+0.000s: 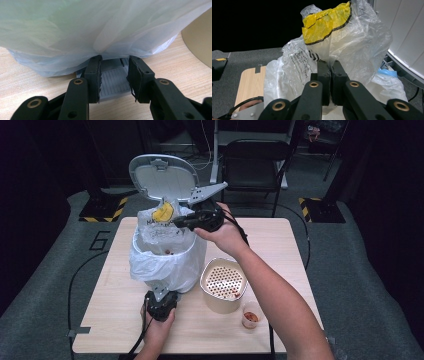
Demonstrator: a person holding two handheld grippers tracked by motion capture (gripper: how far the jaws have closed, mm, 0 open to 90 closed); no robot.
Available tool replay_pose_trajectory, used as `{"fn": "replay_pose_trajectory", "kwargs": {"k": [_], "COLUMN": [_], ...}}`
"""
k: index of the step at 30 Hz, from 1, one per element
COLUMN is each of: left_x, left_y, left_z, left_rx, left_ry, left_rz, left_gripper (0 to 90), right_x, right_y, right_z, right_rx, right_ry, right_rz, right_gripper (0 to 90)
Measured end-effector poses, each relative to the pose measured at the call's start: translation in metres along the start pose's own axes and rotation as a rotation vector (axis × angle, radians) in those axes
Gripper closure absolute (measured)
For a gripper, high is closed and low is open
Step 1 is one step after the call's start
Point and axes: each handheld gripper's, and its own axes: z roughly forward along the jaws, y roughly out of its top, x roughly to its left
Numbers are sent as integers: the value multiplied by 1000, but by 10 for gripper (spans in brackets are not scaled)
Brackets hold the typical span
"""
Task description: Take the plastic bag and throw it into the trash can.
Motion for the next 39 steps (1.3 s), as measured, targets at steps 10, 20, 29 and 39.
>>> {"fn": "replay_pose_trajectory", "kwargs": {"k": [10,20,29,39], "left_x": [0,0,0,0], "left_y": [0,0,0,0], "left_z": [0,0,0,1], "left_rx": [1,5,5,-6], "left_ry": [0,0,-2,5], "left_rz": [1,4,1,4], "left_gripper": [631,632,631,632], "right_x": [-5,-4,-2,2], "right_y": [-4,-10,-13,-25], "right_z": [14,25,9,-19], "right_rx": [34,53,51,40], "right_ry": [-20,-53,-62,-80], "right_rz": [7,40,23,30], "right_gripper": [840,519,518,461]}}
